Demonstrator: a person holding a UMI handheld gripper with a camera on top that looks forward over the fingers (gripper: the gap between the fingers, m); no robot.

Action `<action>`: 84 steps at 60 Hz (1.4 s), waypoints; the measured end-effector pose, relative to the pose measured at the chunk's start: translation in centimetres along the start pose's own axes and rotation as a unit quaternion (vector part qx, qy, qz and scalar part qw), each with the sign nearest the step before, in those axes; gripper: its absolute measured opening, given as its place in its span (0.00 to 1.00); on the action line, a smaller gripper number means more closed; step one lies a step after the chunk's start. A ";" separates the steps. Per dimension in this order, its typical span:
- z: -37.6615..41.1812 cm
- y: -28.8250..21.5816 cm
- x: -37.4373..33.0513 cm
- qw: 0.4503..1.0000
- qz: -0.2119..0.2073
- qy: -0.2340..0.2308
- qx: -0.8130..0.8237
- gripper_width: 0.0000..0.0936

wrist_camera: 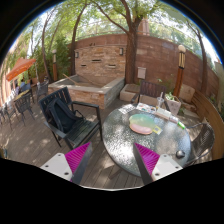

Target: Arrange mouse

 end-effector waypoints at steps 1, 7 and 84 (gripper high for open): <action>0.0 0.2 0.0 1.000 0.003 0.000 0.002 0.92; -1.0 2.0 -0.1 1.000 0.021 0.006 0.015 0.91; -42.9 23.9 25.5 0.961 0.142 0.162 0.173 0.65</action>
Point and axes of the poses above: the point between the fingertips, and its own axes, seen from behind it with the camera up: z to the left, y down, x forward, the way the camera looks, the point moved 7 cm from there along -x, backward, against the way the camera looks, and after that the axes turned 9 degrees about -x, right-handed, at the moved point
